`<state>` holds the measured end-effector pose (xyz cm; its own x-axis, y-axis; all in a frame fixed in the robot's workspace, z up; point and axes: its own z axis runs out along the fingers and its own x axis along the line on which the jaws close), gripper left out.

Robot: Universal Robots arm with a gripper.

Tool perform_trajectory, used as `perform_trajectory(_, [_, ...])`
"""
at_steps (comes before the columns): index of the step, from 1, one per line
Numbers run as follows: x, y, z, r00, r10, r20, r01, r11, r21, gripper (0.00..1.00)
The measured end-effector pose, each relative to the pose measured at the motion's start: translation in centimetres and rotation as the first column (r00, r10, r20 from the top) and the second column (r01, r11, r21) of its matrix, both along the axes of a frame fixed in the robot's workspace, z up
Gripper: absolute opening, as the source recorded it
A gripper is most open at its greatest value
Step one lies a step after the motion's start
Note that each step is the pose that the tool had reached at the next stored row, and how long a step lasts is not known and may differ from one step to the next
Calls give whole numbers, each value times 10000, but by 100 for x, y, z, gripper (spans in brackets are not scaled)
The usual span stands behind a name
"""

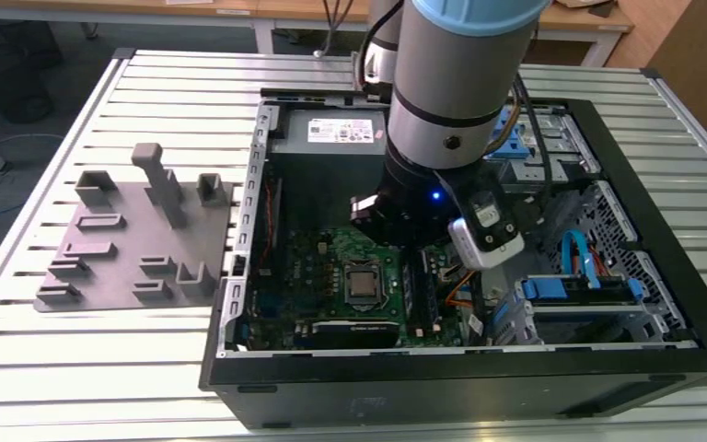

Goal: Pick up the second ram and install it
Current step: 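Insert the second ram into the second slot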

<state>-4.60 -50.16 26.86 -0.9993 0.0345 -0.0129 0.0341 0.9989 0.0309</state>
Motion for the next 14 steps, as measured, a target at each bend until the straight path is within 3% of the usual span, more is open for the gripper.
perform_trajectory(1, [2,0,-2,9999,-6,-156,6,10000,-1,14])
perform_trajectory(2, [4,0,-5,9997,-14,-246,14,10000,-2,14])
perform_trajectory(3, [5,0,-5,9996,-24,-268,24,10000,-4,14])
perform_trajectory(14, [8,0,-18,9994,-231,-270,233,9997,60,14])
